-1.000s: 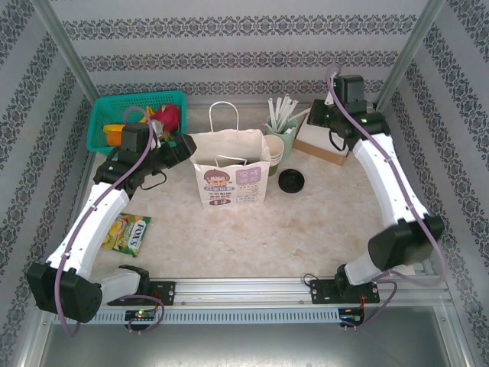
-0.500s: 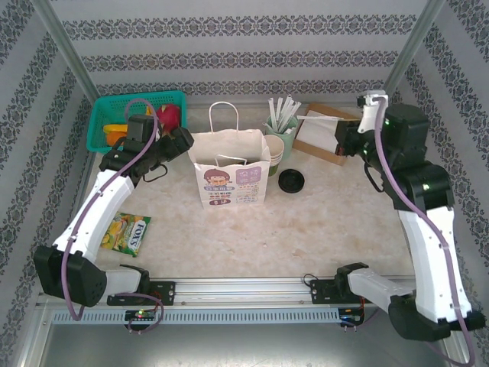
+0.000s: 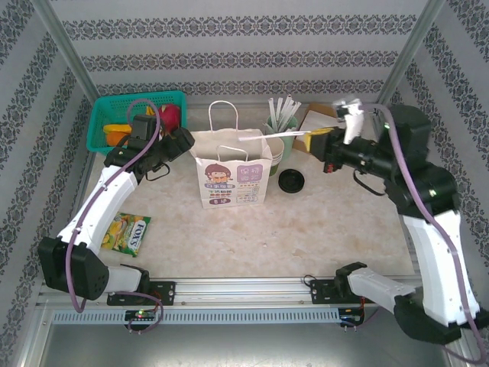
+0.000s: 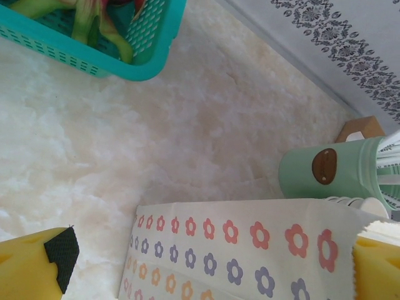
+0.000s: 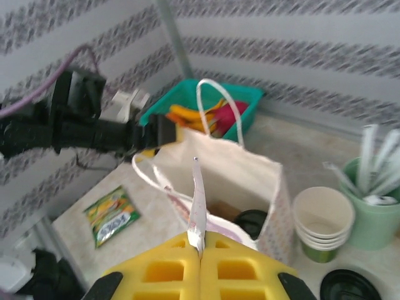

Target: Pack the takeout coffee

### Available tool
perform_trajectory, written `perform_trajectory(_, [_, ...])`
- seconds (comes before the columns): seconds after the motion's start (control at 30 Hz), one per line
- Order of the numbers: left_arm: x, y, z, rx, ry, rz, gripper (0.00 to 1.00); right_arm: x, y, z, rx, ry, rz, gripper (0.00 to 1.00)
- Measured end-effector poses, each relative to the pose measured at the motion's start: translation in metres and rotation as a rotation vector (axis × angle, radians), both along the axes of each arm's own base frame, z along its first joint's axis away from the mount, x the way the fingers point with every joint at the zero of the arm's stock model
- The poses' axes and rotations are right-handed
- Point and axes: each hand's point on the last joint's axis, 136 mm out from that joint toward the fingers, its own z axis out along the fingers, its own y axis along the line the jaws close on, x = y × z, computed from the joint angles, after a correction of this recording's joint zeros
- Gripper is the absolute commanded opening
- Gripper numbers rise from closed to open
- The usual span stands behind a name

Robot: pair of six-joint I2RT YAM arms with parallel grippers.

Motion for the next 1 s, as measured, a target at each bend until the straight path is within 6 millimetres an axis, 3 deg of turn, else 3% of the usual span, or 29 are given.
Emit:
perform_trajectory(0.2, [-0.003, -0.011, 0.001, -0.038, 0.005, -0.059, 1.0, 0.04, 0.055, -0.054, -0.081, 0.134, 0.154, 0.0])
perform_trajectory(0.37, [-0.004, -0.022, 0.005, -0.074, -0.007, -0.115, 1.0, 0.065, 0.089, -0.097, -0.134, 0.209, 0.227, 0.01])
perform_trajectory(0.67, [-0.004, -0.04, 0.016, -0.145, -0.037, -0.199, 1.0, 0.082, 0.148, -0.133, -0.19, 0.223, 0.359, 0.1])
perform_trajectory(0.77, [-0.004, -0.043, 0.018, -0.158, -0.044, -0.215, 1.0, 0.089, 0.163, -0.149, -0.224, 0.227, 0.38, 0.19])
perform_trajectory(0.83, [-0.005, -0.045, 0.019, -0.163, -0.046, -0.225, 1.0, 0.092, 0.166, -0.158, -0.248, 0.23, 0.38, 0.29])
perform_trajectory(0.87, [-0.005, -0.046, 0.02, -0.163, -0.048, -0.231, 0.99, 0.093, 0.166, -0.161, -0.259, 0.231, 0.376, 0.38])
perform_trajectory(1.0, [-0.006, -0.048, 0.022, -0.163, -0.054, -0.25, 1.0, 0.096, 0.162, -0.16, -0.285, 0.206, 0.35, 0.56])
